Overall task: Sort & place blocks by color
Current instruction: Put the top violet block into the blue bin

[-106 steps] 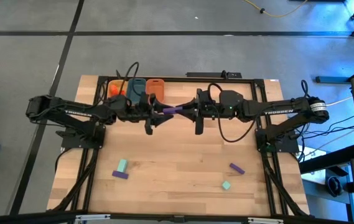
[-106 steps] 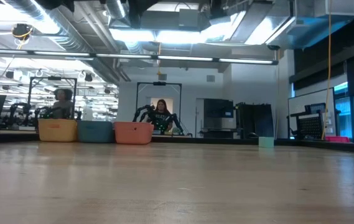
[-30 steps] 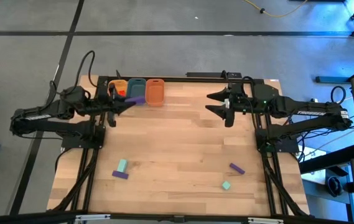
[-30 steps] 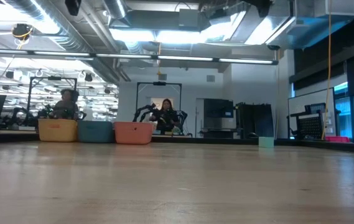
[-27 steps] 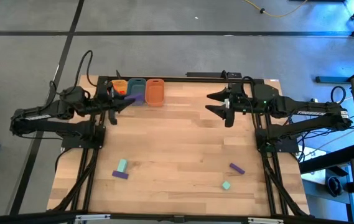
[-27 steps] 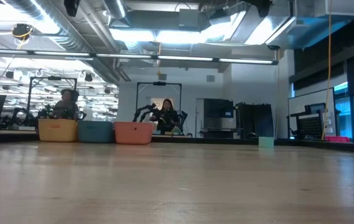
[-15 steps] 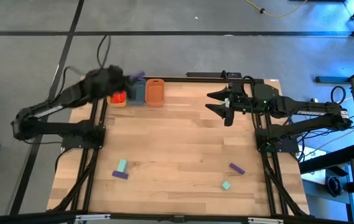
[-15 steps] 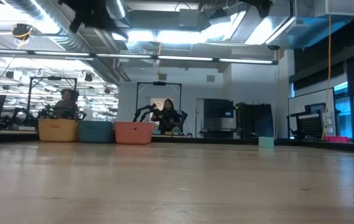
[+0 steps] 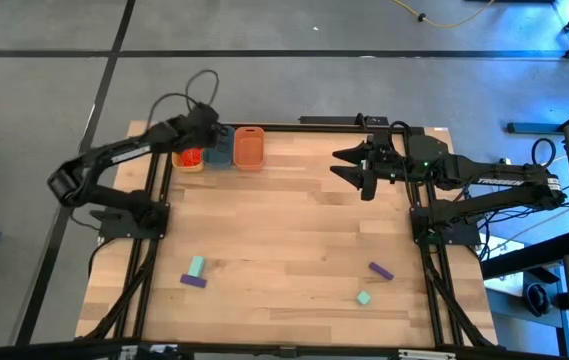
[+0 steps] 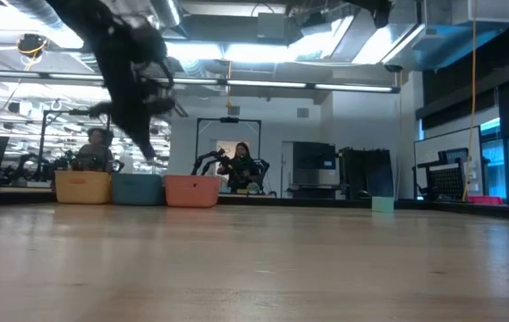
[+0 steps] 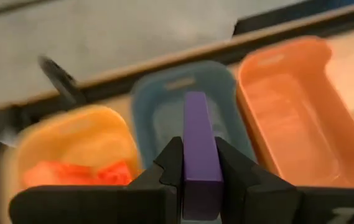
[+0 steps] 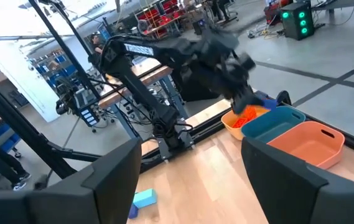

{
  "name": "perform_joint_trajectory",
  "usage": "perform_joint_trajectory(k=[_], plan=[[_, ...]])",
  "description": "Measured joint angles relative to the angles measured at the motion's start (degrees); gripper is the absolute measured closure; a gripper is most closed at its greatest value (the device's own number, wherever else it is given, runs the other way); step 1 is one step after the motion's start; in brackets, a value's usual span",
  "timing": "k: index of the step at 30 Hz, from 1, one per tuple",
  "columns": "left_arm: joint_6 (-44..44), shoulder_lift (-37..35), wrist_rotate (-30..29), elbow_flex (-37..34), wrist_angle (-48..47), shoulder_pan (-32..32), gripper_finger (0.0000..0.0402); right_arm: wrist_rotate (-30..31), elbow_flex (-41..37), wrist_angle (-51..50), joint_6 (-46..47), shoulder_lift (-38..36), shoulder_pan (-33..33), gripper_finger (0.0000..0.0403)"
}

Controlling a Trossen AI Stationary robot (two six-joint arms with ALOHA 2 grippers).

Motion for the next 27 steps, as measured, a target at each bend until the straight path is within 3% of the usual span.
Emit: perform_joint_trajectory(k=[3,10,27], plan=[[-1.4,1.9,1.4,-2.1,3.7,-1.0,0.0355,0.0,0.0,0.0,1.2,0.0,0.0,0.0124],[-1.8,4.6,-3.8,-3.8,7.4,-1.6,0.0355,0.0,0.0,0.0,1.3,0.0,0.0,0.0124],[-1.8,12.7,-8.4,-3.8,11.4,-1.5,0.0345,0.0,0.0,0.2,1.4,0.0,0.0,0.0124]])
